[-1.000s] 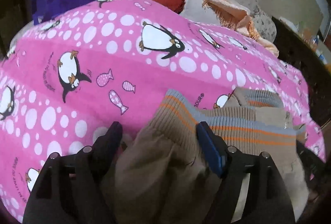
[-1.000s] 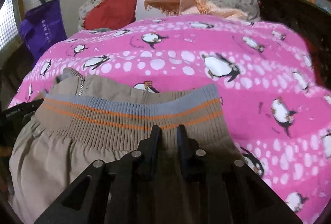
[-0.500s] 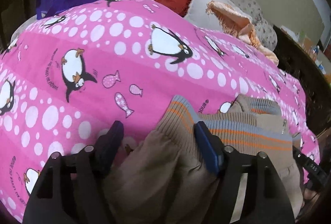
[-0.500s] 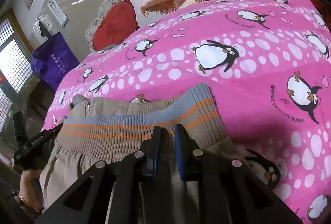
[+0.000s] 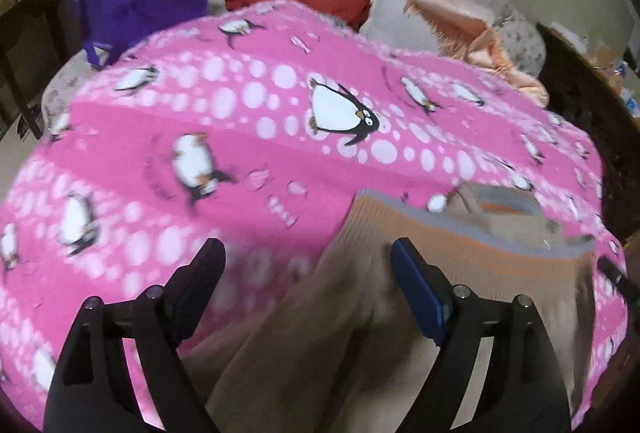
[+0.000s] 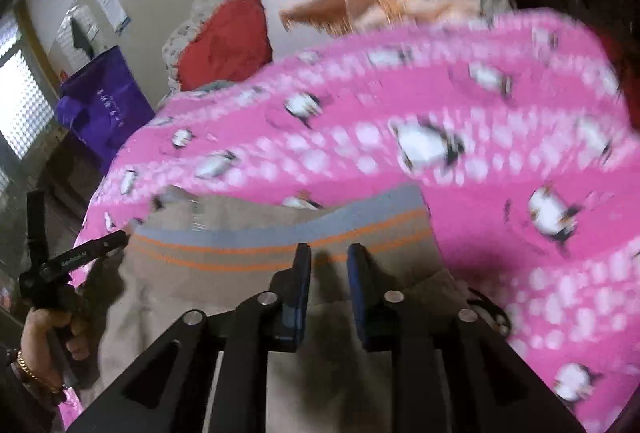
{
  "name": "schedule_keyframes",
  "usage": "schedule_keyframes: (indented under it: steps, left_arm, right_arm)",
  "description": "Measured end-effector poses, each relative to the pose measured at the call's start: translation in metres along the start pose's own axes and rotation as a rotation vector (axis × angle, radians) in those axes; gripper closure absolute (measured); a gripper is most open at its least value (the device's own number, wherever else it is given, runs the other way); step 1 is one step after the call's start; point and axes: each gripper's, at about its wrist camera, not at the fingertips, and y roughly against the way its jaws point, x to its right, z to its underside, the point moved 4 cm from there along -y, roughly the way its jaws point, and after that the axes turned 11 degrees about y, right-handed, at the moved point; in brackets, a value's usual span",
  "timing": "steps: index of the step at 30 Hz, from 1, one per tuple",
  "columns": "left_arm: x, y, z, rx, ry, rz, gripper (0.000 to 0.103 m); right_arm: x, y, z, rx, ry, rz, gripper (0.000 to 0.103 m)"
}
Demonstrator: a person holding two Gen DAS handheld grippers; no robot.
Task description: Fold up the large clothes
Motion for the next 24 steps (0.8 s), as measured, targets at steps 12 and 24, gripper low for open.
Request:
schedule_keyframes:
  steps: [12, 24]
  left_arm:
    - [-0.039, -0.007, 0.037, -0.006, 0.074, -0.011, 0.018]
    - [0.045, 0.07, 0.109, -0.018, -0.181, 0.178, 0.017]
  right_arm:
    - [-0.099, -0.049, 0.061, -0.08, 0.154, 0.009, 0.063]
    - [-0.07, 0.045, 0.079, -0.002, 0.171, 0.11, 0.031]
